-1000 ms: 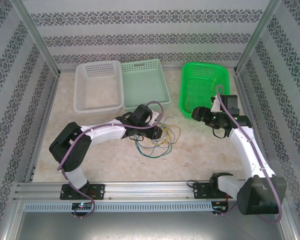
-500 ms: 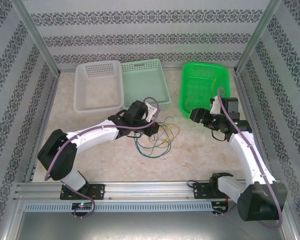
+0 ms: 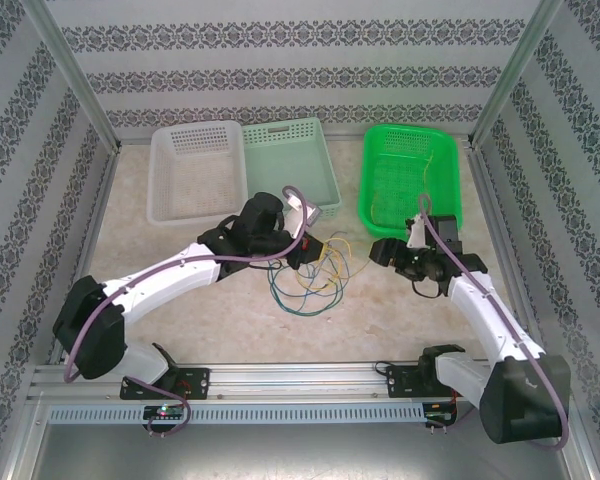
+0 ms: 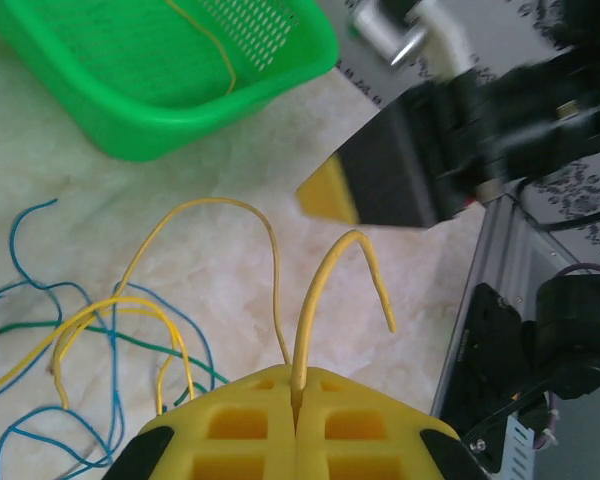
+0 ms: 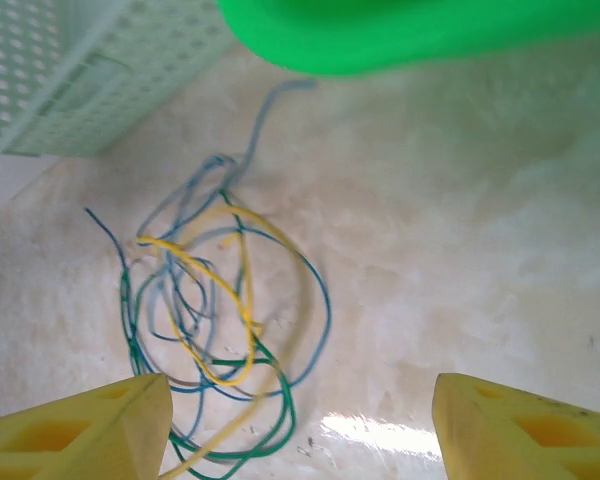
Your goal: Untangle the cables
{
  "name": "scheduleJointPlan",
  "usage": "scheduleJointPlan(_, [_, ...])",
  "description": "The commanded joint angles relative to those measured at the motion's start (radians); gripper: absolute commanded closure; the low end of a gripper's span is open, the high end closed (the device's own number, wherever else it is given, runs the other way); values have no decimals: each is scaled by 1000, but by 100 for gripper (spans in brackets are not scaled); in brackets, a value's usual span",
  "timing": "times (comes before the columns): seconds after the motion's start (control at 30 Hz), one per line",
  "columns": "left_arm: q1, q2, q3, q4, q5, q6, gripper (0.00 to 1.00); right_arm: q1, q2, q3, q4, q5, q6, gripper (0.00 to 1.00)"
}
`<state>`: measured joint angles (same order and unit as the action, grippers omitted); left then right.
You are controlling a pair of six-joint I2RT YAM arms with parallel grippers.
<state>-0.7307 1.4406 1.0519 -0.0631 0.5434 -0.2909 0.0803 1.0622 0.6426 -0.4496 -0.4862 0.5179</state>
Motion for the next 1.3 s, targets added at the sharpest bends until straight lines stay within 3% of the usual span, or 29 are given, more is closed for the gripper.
scheduleJointPlan(0.0, [11,-39,-24,73,45,24,96,32,19,-30,69,1,78,30])
scheduleJointPlan(0.43, [10,-37,-23,75,139,51,96,76,75,0,151,-22,80,32])
scheduleJointPlan(0.5, [11,-36,-20,64,148,62,96,78,77,8,156,-12,80,40])
scheduleJointPlan(0.67, [11,-49,-23,17,142,102,96,78,55,36,150,70,84,79])
scheduleJointPlan(0.93, [13,-126,-79,11,-17,124,96,76,-11,4,249,163,177,95])
scheduleJointPlan(1.03, [24,-191,-147,116,-128,69,96,75,-67,-59,366,194,285,100])
scheduleJointPlan(1.2, [33,-272,-256,373,-291,-51,91,86,-198,-222,641,295,506,100])
scheduleJointPlan(1.27, [33,-272,-257,425,-335,-91,90,108,-253,-263,724,329,520,100])
